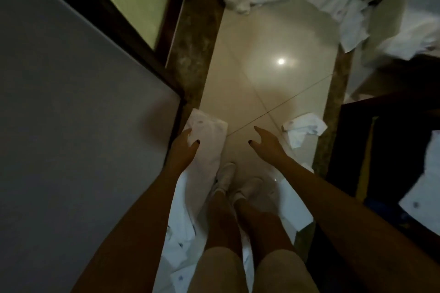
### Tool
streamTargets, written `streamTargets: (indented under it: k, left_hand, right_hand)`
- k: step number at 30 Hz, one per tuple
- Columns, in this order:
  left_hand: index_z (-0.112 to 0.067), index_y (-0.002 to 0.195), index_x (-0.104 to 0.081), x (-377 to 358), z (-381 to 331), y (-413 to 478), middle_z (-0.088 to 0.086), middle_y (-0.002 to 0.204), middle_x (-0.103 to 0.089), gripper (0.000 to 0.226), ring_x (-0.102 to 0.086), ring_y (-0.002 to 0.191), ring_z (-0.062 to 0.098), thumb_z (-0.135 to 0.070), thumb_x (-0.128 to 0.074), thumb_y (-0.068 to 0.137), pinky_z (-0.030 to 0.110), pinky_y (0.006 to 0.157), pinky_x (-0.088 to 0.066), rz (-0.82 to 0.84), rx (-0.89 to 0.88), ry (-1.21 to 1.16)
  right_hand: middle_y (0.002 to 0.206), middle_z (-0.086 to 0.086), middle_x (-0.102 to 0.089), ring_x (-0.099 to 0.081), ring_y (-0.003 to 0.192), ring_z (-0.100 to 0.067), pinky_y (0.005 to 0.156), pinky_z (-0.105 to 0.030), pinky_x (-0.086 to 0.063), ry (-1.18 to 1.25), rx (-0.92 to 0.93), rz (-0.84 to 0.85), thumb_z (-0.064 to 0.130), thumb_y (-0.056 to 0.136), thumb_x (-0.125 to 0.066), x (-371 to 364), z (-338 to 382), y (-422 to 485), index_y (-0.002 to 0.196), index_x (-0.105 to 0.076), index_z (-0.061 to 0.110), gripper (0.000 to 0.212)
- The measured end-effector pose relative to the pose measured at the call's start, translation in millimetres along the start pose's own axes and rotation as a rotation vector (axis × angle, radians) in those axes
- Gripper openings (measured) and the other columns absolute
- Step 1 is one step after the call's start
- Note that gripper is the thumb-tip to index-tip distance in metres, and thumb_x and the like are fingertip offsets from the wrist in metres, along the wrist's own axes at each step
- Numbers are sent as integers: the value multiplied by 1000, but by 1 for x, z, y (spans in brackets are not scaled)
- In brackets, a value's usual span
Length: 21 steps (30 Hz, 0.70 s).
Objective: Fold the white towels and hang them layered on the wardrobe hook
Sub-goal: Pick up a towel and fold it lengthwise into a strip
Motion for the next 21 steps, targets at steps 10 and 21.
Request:
streamTargets:
  k: [10,21]
  left_hand:
    - [-8,147,-37,-98,149,181,13,152,-38,53,-38,138,30,-23,-55,100,35,106,-34,22,133,-88]
    - [-5,149,-31,-198,308,358,16,151,-36,61,-38,137,30,-25,-58,98,44,112,-36,-97,233,-215]
  right_hand:
    - [157,-14,-30,-32,142,-31,113,-39,-28,-98,27,129,29,99,-56,-159,-46,212,154,-24,14,65]
    - [155,-15,-35,-37,139,-35,113,-43,-30,-260,139,64,24,95,-62,-263,-106,433,152,-29,9,67]
Point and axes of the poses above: each hand's wrist, its own y-axis towards the middle knuckle, its own x-axis out of the back of the hand, z = x × y, the point moved 10 cm from there along y, towards the middle knuckle
